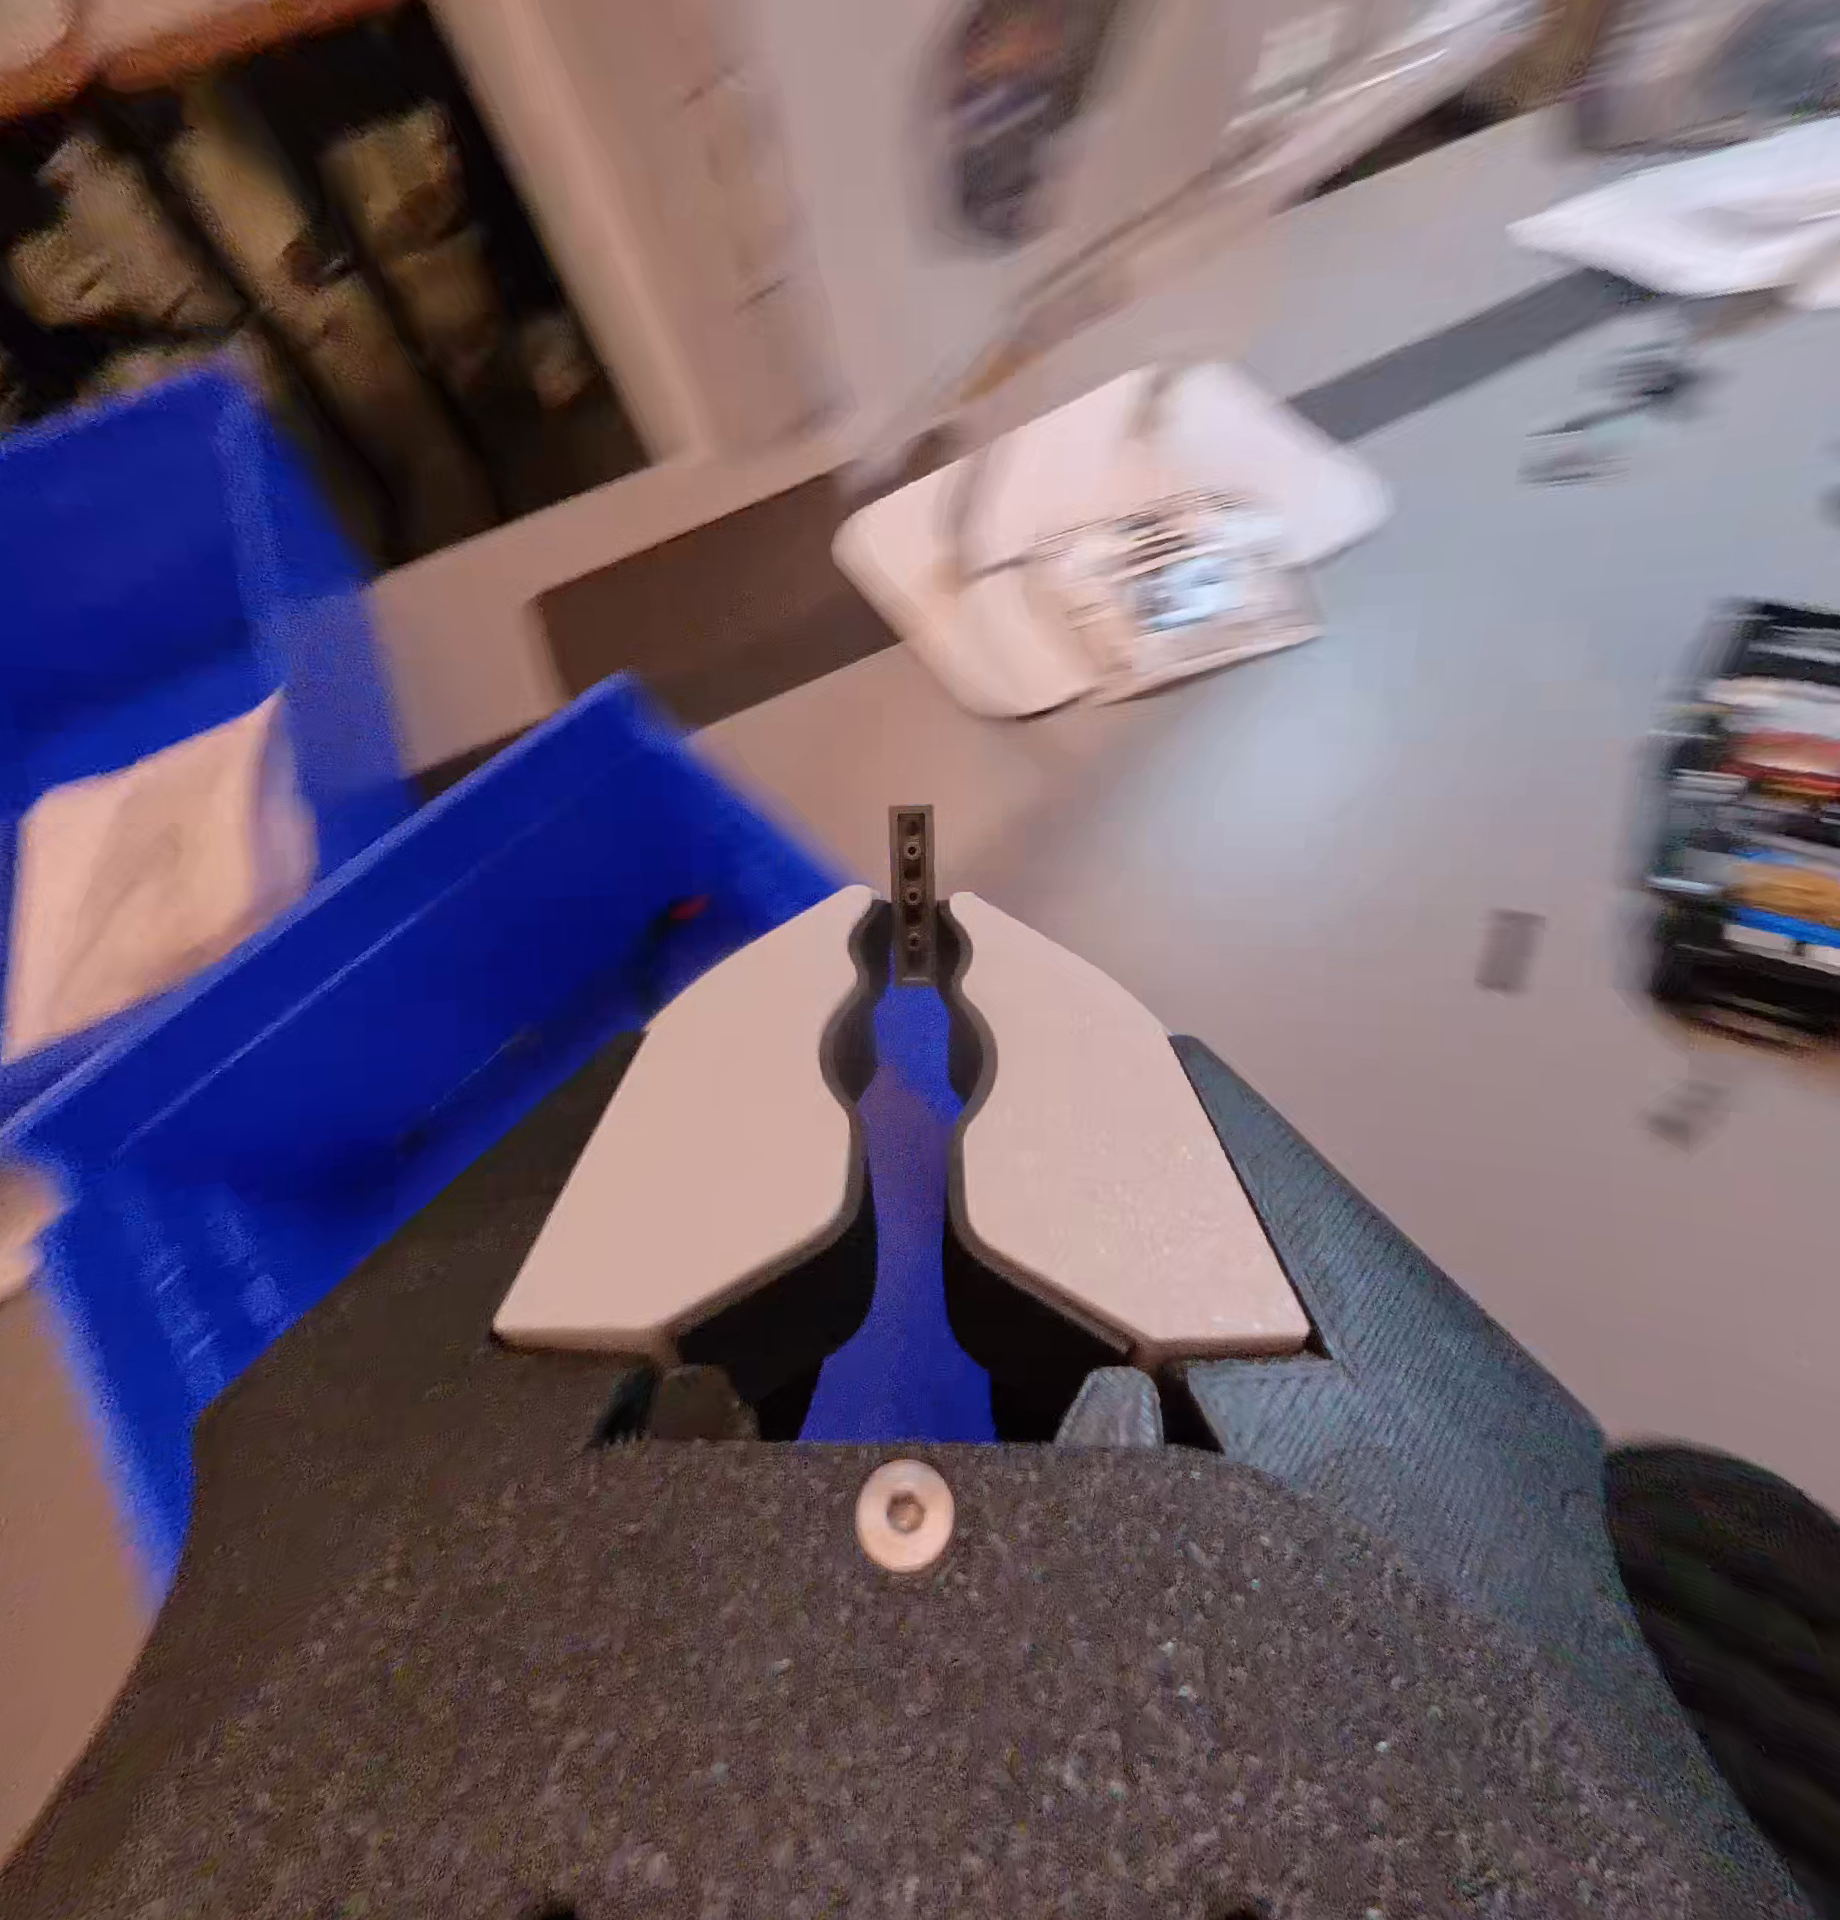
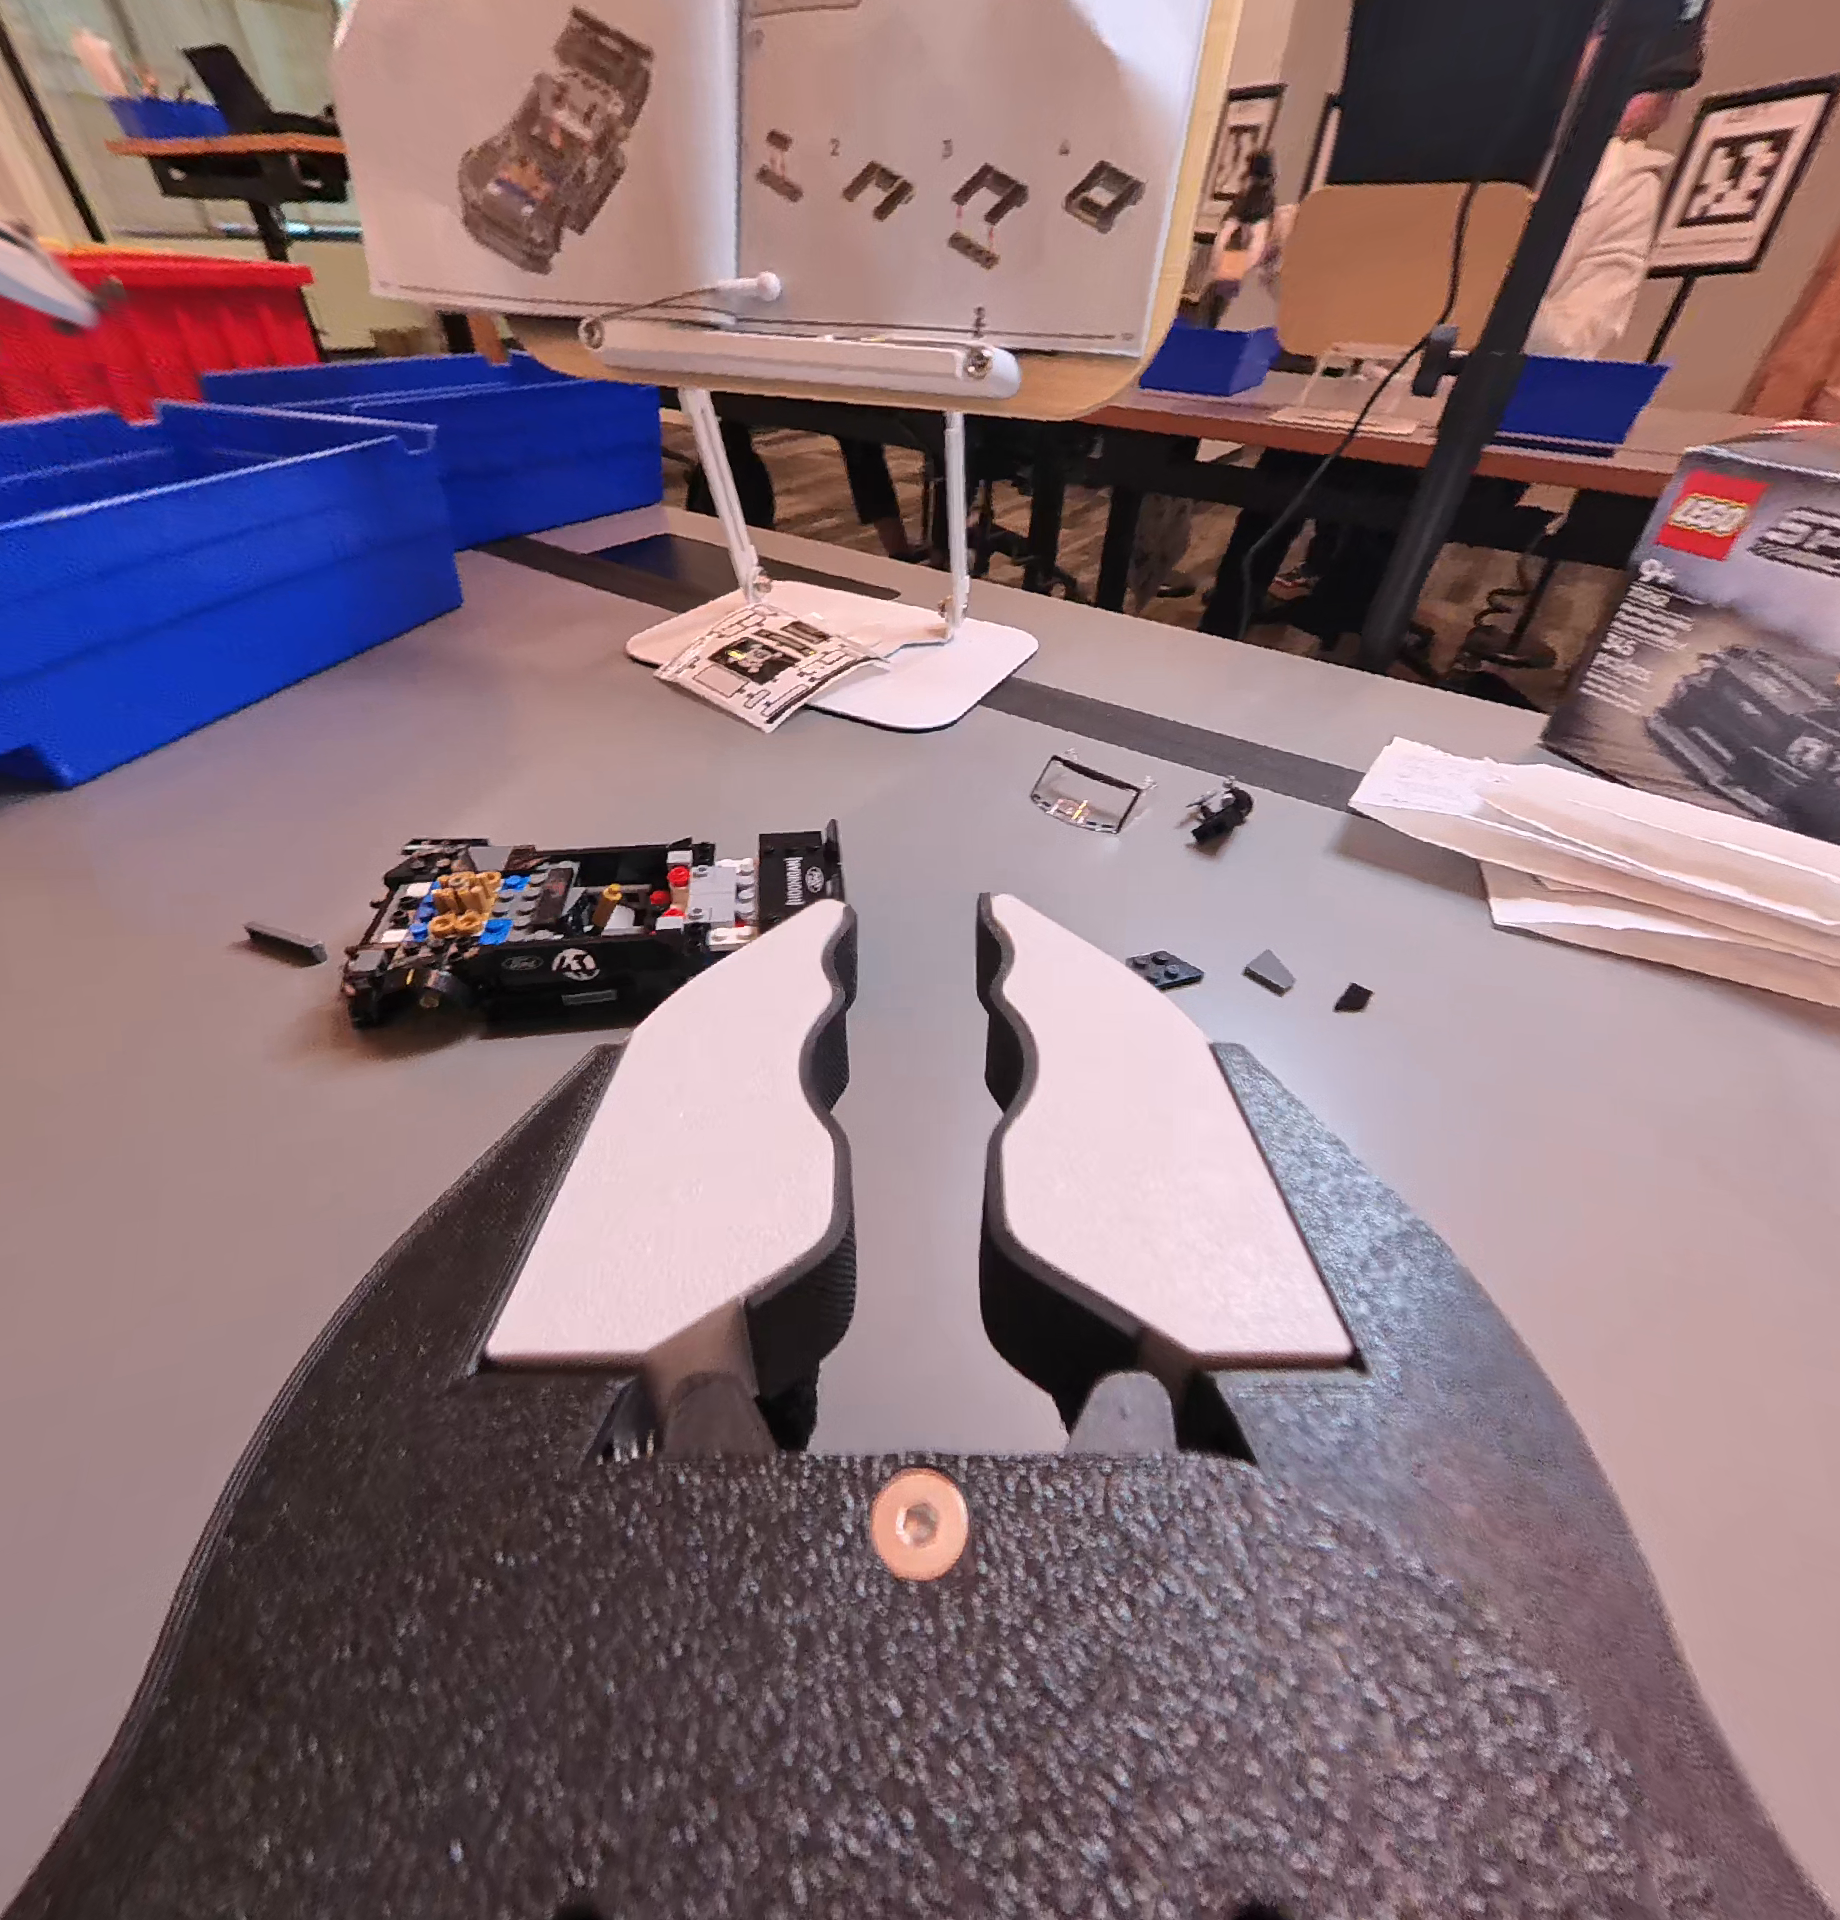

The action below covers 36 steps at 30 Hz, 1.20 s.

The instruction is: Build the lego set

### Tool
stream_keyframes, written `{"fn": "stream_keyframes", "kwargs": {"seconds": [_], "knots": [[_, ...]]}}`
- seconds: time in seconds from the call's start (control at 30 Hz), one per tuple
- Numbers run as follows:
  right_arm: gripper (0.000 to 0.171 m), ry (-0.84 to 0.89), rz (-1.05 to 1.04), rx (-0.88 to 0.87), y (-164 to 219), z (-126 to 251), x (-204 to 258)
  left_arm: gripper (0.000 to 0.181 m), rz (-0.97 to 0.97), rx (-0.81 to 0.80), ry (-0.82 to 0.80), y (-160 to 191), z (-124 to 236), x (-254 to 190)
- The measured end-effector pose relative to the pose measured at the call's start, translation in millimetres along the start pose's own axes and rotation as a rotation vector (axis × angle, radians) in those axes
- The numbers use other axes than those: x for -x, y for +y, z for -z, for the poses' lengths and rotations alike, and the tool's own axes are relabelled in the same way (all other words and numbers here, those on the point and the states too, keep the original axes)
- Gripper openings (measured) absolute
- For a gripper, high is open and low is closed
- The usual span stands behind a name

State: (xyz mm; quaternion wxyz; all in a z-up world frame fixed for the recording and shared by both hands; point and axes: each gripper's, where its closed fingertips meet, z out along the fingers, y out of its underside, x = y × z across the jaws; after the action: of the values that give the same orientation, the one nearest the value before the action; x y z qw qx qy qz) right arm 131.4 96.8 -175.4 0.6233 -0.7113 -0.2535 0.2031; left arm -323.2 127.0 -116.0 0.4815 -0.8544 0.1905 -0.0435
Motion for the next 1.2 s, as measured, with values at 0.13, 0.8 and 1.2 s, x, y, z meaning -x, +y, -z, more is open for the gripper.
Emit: {"fn": "stream_keyframes", "kwargs": {"seconds": [0.13,0.8,1.2], "knots": [[0.022,0.04,-0.013,-0.006,0,-1,-8,0.008,-0.2,0.012,0.293,-2,11,-138],[0.022,0.011,-0.04,-0.013,2,4,-7,0.021,-0.3,0.314,0.556,96,-72,-243],[0.024,0.069,-0.038,-0.031,-1,6,-16,0.0,-0.094,-0.313,0.128,-25,21,-125]]}}
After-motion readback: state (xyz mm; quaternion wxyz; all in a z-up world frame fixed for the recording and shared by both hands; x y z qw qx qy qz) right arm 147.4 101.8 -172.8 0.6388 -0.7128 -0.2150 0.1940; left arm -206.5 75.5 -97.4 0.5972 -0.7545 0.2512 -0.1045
